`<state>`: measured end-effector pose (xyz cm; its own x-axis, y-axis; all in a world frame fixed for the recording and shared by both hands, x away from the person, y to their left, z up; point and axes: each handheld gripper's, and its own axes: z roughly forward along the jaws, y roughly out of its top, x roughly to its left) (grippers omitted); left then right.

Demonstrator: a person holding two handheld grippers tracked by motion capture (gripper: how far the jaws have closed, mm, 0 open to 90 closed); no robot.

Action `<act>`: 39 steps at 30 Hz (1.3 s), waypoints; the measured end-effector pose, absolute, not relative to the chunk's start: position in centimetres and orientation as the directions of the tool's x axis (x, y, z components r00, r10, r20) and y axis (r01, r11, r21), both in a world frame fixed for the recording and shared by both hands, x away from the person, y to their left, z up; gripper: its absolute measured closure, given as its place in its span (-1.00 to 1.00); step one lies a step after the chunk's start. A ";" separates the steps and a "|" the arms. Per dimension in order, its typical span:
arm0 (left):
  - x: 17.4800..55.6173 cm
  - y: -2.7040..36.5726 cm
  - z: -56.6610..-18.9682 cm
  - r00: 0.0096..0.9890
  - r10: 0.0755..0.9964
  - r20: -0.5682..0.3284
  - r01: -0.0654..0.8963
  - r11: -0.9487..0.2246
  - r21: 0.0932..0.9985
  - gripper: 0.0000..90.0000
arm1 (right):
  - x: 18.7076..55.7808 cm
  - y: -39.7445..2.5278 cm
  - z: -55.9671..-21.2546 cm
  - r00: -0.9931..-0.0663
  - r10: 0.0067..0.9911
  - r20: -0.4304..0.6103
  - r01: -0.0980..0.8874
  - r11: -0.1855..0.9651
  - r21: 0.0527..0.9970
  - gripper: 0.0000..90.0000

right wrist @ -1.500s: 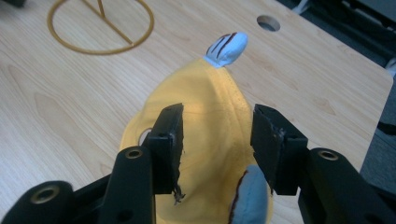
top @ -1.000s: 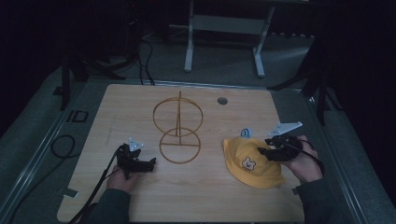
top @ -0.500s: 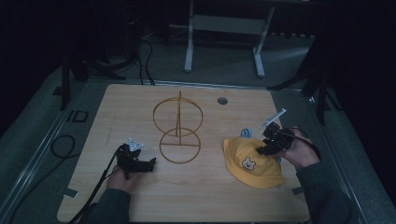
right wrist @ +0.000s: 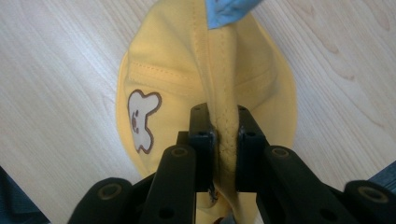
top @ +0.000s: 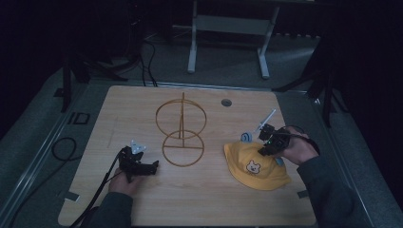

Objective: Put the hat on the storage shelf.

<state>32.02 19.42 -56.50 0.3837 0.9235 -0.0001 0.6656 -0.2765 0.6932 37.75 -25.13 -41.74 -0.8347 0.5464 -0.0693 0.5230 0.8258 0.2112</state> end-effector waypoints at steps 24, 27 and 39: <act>32.0 19.4 -56.5 0.385 0.923 0.000 0.668 -0.278 0.690 -0.96 | 34.3 -24.6 -36.0 -0.872 0.426 -0.240 0.320 0.868 0.381 0.79; 32.0 19.4 -56.5 0.385 0.923 0.000 0.668 -0.278 0.690 -0.96 | 34.1 -24.9 -35.3 -0.868 0.431 -0.247 0.310 0.859 0.408 0.80; 32.0 19.4 -56.5 0.384 0.923 -0.001 0.668 -0.277 0.691 -0.96 | 33.8 -26.1 -33.5 -0.840 0.468 -0.275 0.260 0.791 0.554 0.80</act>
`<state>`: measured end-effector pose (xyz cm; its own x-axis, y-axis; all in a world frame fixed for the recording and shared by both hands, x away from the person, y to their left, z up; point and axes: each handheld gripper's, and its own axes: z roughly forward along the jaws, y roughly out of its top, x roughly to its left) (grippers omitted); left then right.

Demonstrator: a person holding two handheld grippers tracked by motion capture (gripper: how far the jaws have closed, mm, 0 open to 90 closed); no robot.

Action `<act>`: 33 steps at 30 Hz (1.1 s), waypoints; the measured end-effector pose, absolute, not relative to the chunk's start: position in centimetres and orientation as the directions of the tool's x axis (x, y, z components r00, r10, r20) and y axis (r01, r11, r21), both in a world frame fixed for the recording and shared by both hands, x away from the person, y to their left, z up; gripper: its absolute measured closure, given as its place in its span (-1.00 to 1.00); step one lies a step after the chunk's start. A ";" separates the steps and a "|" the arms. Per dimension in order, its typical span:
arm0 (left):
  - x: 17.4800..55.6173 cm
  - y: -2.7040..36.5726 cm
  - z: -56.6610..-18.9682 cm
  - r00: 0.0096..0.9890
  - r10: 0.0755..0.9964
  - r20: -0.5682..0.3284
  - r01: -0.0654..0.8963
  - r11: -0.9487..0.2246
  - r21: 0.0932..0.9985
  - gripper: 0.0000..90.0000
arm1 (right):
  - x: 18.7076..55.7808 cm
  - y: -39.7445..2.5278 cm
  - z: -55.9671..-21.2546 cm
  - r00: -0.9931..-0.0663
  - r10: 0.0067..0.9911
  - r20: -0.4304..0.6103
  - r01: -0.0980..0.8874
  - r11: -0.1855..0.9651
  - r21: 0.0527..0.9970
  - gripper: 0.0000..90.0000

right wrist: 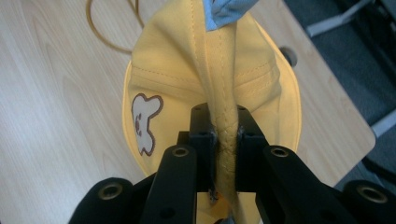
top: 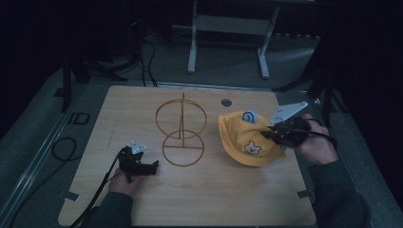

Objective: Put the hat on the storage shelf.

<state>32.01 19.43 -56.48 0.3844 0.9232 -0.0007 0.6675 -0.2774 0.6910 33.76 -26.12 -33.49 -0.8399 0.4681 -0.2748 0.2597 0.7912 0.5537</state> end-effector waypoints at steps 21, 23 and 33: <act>32.0 19.4 -56.5 0.382 0.924 -0.003 0.667 -0.273 0.693 -0.96 | 33.4 -27.6 -30.2 -0.787 0.532 -0.313 0.156 0.662 0.733 0.81; 32.0 19.4 -56.5 0.383 0.924 -0.003 0.667 -0.274 0.693 -0.96 | 33.3 -27.6 -29.9 -0.786 0.531 -0.318 0.145 0.658 0.739 0.81; 32.0 19.4 -56.5 0.383 0.924 -0.002 0.667 -0.274 0.693 -0.96 | 33.5 -26.9 -29.0 -0.790 0.522 -0.321 0.097 0.624 0.776 0.81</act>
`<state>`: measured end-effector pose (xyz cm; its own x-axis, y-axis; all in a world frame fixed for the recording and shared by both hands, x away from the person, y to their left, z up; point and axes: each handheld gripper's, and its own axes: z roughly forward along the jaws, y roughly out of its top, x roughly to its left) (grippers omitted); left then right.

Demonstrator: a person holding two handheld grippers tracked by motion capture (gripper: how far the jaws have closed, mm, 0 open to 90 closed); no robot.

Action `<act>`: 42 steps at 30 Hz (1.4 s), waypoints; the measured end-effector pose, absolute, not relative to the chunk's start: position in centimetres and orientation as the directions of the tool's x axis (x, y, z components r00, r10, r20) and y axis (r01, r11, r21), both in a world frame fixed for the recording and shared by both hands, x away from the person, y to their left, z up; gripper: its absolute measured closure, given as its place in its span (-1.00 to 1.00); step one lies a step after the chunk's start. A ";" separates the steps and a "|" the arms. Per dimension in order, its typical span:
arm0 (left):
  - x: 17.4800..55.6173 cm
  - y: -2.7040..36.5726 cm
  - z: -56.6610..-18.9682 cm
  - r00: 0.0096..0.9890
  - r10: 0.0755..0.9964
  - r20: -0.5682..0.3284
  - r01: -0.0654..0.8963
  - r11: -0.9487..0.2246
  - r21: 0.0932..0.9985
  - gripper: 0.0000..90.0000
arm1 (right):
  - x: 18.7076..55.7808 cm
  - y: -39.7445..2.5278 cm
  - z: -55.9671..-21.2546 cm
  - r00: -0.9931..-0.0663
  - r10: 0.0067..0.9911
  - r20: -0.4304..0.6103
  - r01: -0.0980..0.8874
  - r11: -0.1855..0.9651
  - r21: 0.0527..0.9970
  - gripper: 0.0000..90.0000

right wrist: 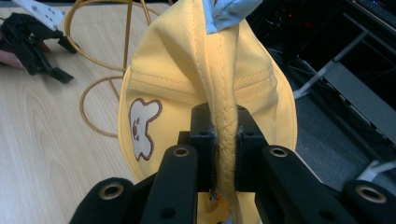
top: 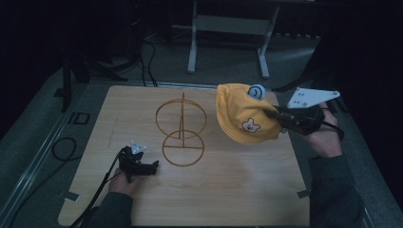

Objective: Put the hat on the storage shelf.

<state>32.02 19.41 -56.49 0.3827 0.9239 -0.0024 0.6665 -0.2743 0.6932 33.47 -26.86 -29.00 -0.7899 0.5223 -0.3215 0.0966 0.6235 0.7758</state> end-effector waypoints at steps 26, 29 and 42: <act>32.0 19.4 -56.5 0.384 0.923 -0.001 0.667 -0.277 0.692 -0.96 | 34.3 -23.6 -27.5 -0.806 0.497 -0.323 0.018 0.565 0.825 0.82; 32.0 19.4 -56.5 0.384 0.923 -0.001 0.667 -0.277 0.692 -0.96 | 34.3 -23.4 -27.4 -0.810 0.490 -0.323 0.010 0.562 0.827 0.82; 32.0 19.4 -56.5 0.384 0.923 -0.001 0.667 -0.277 0.692 -0.96 | 34.5 -22.4 -26.8 -0.826 0.466 -0.317 -0.018 0.540 0.842 0.82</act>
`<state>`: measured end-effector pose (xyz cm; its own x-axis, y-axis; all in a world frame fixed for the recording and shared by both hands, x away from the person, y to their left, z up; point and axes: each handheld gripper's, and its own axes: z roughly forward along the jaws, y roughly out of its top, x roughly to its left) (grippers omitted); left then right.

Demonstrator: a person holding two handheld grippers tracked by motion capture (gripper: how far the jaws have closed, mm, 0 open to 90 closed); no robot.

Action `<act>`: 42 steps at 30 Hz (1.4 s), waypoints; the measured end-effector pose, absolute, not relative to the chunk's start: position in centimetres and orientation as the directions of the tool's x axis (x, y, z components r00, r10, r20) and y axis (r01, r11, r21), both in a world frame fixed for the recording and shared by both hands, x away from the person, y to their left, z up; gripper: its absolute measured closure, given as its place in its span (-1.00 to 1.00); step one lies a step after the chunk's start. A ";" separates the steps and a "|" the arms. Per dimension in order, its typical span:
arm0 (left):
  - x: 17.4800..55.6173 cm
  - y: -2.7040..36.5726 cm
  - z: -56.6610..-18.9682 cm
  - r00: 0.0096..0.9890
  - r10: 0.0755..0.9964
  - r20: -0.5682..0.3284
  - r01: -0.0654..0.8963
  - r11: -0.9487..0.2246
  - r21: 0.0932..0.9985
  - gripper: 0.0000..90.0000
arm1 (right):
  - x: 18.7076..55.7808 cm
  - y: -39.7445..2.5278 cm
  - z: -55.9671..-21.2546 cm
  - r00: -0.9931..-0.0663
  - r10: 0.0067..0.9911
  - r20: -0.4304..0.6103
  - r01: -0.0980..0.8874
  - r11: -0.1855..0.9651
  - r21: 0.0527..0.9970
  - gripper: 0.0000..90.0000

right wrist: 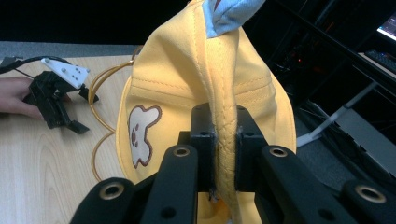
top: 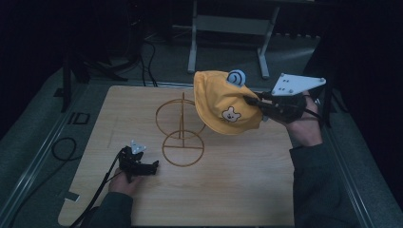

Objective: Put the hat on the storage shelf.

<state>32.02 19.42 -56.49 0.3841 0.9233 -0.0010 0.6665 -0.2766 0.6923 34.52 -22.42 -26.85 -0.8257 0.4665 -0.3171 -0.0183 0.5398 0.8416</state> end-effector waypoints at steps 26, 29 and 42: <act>32.0 19.4 -56.5 0.384 0.923 -0.001 0.666 -0.276 0.693 -0.96 | 34.9 -20.5 -26.6 -0.835 0.447 -0.319 -0.054 0.512 0.858 0.82; 32.0 19.4 -56.5 0.384 0.923 -0.001 0.666 -0.277 0.693 -0.96 | 34.8 -20.1 -26.7 -0.831 0.448 -0.330 -0.071 0.503 0.861 0.82; 32.0 19.4 -56.5 0.384 0.923 -0.001 0.666 -0.277 0.692 -0.96 | 35.0 -18.7 -26.4 -0.857 0.414 -0.307 -0.078 0.485 0.871 0.82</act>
